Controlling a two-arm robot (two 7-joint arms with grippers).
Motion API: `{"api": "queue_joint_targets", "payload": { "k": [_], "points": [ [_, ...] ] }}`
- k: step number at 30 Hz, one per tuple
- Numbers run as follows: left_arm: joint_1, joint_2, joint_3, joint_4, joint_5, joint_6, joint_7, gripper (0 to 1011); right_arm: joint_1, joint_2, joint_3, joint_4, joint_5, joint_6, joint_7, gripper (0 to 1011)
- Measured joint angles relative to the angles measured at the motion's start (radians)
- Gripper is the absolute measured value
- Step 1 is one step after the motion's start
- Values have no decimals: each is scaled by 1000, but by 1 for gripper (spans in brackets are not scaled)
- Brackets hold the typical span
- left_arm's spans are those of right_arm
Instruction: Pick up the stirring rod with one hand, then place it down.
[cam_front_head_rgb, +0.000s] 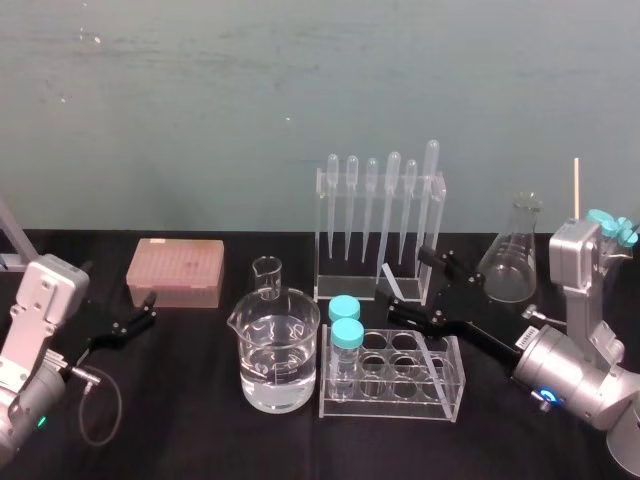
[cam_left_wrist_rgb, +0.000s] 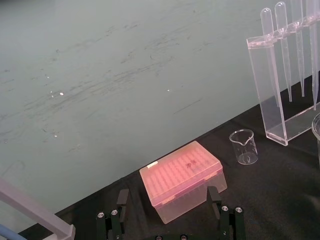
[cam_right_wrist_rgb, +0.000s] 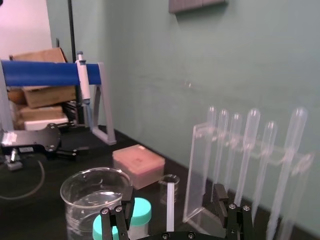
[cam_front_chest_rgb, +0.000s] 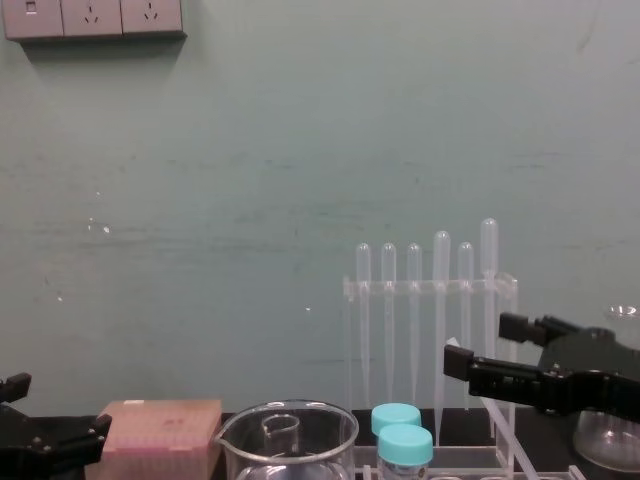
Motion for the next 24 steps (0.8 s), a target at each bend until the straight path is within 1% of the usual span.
{"api": "queue_joint_targets", "payload": {
  "k": [1, 4, 5, 6, 8, 11, 12, 13, 16, 19, 24],
  "points": [
    [0, 0, 0, 0, 0, 0, 0, 1000, 7, -7, 4, 11, 28, 37, 19, 1003],
    [0, 0, 0, 0, 0, 0, 0, 1000, 18, -15, 8, 27, 54, 86, 37, 1003],
    [0, 0, 0, 0, 0, 0, 0, 1000, 24, -21, 11, 39, 68, 116, 47, 1003],
    [0, 0, 0, 0, 0, 0, 0, 1000, 24, -21, 11, 39, 68, 116, 47, 1003],
    [0, 0, 0, 0, 0, 0, 0, 1000, 35, -29, 12, 55, 83, 165, 62, 1003],
    [0, 0, 0, 0, 0, 0, 0, 1000, 43, -33, 12, 65, 86, 197, 68, 1003],
    [0, 0, 0, 0, 0, 0, 0, 1000, 48, -35, 11, 70, 86, 216, 69, 1003],
    [0, 0, 0, 0, 0, 0, 0, 1000, 48, -35, 11, 70, 86, 216, 69, 1003],
    [0, 0, 0, 0, 0, 0, 0, 1000, 55, -36, 6, 77, 85, 257, 68, 1003],
    [0, 0, 0, 0, 0, 0, 0, 1000, 58, -37, 5, 78, 83, 275, 63, 1003],
    [0, 0, 0, 0, 0, 0, 0, 1000, 58, -37, 5, 78, 83, 274, 63, 1003]
  ]
}}
